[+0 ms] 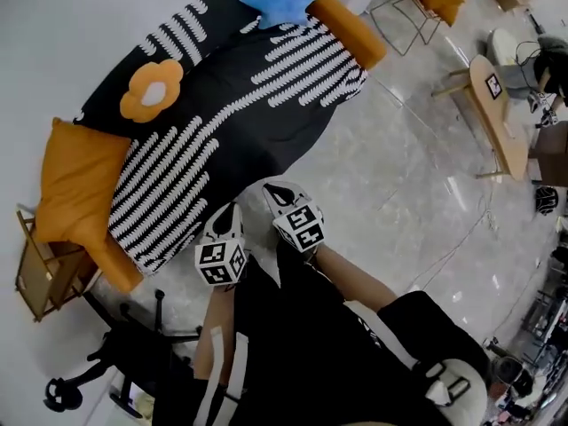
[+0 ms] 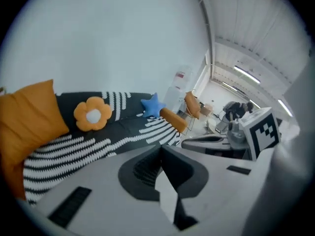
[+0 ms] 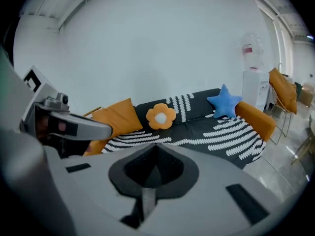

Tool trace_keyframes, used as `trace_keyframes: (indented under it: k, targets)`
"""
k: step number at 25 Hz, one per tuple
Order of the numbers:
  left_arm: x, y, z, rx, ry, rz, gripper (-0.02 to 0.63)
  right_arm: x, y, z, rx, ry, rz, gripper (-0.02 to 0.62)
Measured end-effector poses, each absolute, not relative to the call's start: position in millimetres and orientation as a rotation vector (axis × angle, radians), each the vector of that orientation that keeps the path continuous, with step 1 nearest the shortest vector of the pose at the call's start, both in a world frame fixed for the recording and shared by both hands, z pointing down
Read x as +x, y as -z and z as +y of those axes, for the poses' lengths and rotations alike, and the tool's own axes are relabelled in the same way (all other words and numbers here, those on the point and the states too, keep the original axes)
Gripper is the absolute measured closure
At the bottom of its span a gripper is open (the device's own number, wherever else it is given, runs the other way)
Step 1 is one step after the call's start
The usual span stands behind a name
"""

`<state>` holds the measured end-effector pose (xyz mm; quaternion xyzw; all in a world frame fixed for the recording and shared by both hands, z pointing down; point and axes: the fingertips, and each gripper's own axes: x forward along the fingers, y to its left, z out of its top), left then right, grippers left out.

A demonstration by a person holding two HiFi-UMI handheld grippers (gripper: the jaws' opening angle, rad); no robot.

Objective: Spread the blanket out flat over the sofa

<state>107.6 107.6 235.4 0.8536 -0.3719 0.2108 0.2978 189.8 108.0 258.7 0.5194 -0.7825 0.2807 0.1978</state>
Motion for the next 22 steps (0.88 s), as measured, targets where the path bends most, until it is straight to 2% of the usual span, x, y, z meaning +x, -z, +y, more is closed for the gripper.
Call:
trace_keyframes:
  k: [6,12,22]
  targets:
    - [98.6,-163.9,91.6,2.489,-0.544,-0.842,0.584,181.7,-191.3,100.8,1.608,-0.646,-2.183,0.588]
    - [64.3,-118.7,105.6,2.561,-0.421,-0.703,0.584,137.9,-136.2,118.1,1.845,-0.594,-2.12,0.588]
    - [87.4,-9.8,88.0,2.727,-0.13,-0.654,0.584,157.6,-23.9,132.2,2.084,-0.303,-2.097,0.588]
